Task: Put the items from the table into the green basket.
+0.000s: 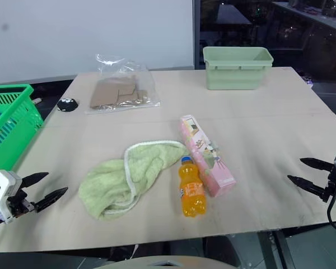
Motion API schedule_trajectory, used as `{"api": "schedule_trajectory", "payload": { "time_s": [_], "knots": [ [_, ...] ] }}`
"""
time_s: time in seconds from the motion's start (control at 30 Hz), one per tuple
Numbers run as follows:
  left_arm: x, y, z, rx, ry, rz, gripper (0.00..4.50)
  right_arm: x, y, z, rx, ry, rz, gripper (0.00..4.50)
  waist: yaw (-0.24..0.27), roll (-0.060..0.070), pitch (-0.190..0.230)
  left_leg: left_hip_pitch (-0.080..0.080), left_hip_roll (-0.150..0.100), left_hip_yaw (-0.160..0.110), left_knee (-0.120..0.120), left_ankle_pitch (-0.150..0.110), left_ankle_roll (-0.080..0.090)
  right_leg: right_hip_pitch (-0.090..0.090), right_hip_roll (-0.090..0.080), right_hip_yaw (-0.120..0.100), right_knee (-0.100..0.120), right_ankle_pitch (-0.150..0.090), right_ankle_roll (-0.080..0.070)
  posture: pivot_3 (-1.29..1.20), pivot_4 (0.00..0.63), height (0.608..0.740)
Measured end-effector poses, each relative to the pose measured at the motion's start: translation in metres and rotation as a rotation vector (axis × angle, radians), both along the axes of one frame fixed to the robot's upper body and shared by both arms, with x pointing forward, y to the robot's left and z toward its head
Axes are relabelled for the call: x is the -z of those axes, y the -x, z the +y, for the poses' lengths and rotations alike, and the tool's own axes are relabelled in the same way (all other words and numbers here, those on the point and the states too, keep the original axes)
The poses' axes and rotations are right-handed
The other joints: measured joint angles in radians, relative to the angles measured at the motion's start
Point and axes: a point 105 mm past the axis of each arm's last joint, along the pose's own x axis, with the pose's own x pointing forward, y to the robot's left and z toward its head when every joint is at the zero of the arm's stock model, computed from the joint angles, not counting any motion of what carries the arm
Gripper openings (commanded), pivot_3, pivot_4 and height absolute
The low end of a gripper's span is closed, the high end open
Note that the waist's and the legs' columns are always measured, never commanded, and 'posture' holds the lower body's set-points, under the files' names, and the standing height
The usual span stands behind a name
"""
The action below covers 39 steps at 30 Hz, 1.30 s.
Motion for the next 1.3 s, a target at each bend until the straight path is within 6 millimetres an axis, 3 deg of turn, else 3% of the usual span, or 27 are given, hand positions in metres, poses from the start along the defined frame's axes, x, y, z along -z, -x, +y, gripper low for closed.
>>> {"api": "schedule_trajectory", "payload": {
  "time_s": [0.4,0.73,0.93,1.07,1.2,1.3],
  "knots": [
    [0.004,0.003,0.002,0.004,-0.015,0.038,4.44,0.002,0.003,0.003,-0.018,-0.006,0.02,4.5,0.0,0.0,0.0,0.0,0.0,0.0,0.0,0.0,0.0,0.0,0.0,0.0,0.0,0.0,0.0,-0.02,0.019,0.74],
    [-0.006,-0.004,-0.008,0.029,-0.003,0.005,4.44,-0.014,-0.008,0.016,-0.071,0.002,-0.027,4.5,0.003,0.001,0.0,0.0,0.0,0.0,0.0,0.0,0.0,0.0,0.0,0.0,0.0,0.0,0.0,-0.01,0.014,0.74],
    [-0.023,-0.013,-0.022,0.069,0.05,-0.041,4.44,-0.048,-0.017,0.065,-0.204,-0.09,-0.119,4.5,0.003,0.001,0.0,0.0,0.001,0.0,0.0,0.0,0.0,0.0,0.001,0.0,0.001,0.0,0.0,-0.01,0.013,0.74],
    [-0.042,-0.005,-0.029,0.145,0.107,-0.032,4.44,-0.072,-0.015,0.101,-0.338,-0.12,-0.17,4.5,0.004,0.0,0.0,-0.001,0.001,-0.001,0.0,0.0,0.0,0.0,0.001,0.0,0.0,0.0,0.0,0.0,0.012,0.74],
    [-0.064,0.007,-0.03,0.204,0.153,-0.048,4.44,-0.078,-0.015,0.129,-0.431,-0.137,-0.164,4.5,0.004,0.0,0.0,-0.001,0.001,0.0,0.0,0.0,0.0,-0.001,0.0,0.0,0.0,0.0,0.0,0.02,0.005,0.74],
    [-0.082,0.014,-0.027,0.233,0.135,-0.078,4.44,-0.084,-0.025,0.176,-0.532,-0.11,-0.166,4.5,0.0,0.0,0.0,0.001,0.002,0.0,0.0,0.0,0.0,-0.002,0.0,-0.002,0.001,0.0,0.0,0.04,0.0,0.74]
  ]
}}
